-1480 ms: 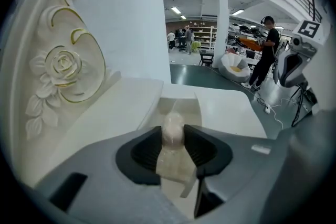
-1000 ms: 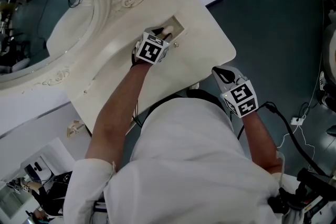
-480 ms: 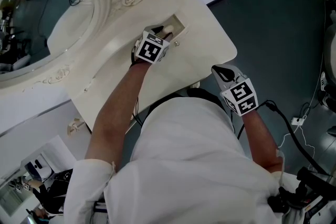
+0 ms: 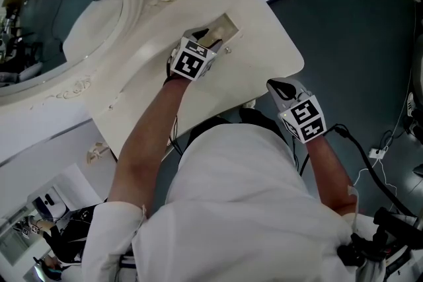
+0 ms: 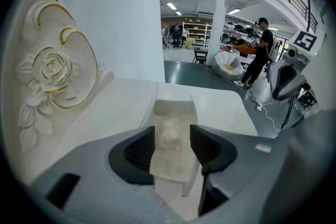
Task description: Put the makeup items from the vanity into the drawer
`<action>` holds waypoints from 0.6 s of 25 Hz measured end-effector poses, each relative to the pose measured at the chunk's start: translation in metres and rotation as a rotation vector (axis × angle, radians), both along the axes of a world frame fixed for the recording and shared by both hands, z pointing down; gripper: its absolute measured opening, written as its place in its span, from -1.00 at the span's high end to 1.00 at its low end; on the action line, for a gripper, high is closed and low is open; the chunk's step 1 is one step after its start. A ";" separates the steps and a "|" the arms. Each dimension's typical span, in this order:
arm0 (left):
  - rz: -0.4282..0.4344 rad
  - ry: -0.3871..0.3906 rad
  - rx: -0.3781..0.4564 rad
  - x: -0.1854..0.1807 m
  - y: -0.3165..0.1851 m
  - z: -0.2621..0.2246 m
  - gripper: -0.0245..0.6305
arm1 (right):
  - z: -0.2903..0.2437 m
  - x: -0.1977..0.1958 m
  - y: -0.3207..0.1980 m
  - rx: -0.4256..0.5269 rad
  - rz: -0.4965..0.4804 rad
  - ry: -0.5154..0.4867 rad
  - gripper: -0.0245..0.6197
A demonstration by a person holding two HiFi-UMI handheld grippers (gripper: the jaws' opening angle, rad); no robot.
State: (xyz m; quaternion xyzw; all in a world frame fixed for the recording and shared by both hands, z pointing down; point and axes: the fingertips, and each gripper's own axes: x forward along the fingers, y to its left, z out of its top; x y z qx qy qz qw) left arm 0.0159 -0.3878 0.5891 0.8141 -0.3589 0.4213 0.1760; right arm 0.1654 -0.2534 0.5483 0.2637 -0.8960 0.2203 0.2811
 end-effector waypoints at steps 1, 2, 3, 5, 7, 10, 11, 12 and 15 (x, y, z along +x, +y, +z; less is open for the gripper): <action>0.006 0.003 0.004 0.000 0.000 -0.002 0.28 | 0.000 -0.002 0.000 0.002 -0.003 0.001 0.92; 0.011 0.004 0.011 -0.001 0.001 -0.004 0.28 | 0.000 -0.005 0.001 0.006 -0.006 0.003 0.92; 0.015 0.007 0.019 -0.003 0.004 -0.006 0.28 | -0.001 -0.008 0.002 0.010 -0.008 0.005 0.92; 0.018 0.021 0.031 -0.007 0.013 -0.012 0.28 | -0.003 -0.016 0.009 0.020 -0.009 0.010 0.92; 0.017 0.040 0.041 -0.009 0.021 -0.018 0.28 | -0.007 -0.023 0.014 0.030 -0.011 0.014 0.92; 0.012 0.077 0.060 -0.009 0.030 -0.030 0.30 | -0.010 -0.030 0.015 0.046 -0.018 0.020 0.92; 0.010 0.092 0.066 -0.010 0.035 -0.036 0.32 | -0.012 -0.033 0.016 0.052 -0.018 0.022 0.92; 0.007 0.108 0.071 -0.012 0.041 -0.041 0.34 | -0.014 -0.036 0.018 0.057 -0.017 0.023 0.92; -0.003 0.162 0.087 -0.020 0.067 -0.059 0.47 | -0.022 -0.048 0.027 0.074 -0.008 0.022 0.92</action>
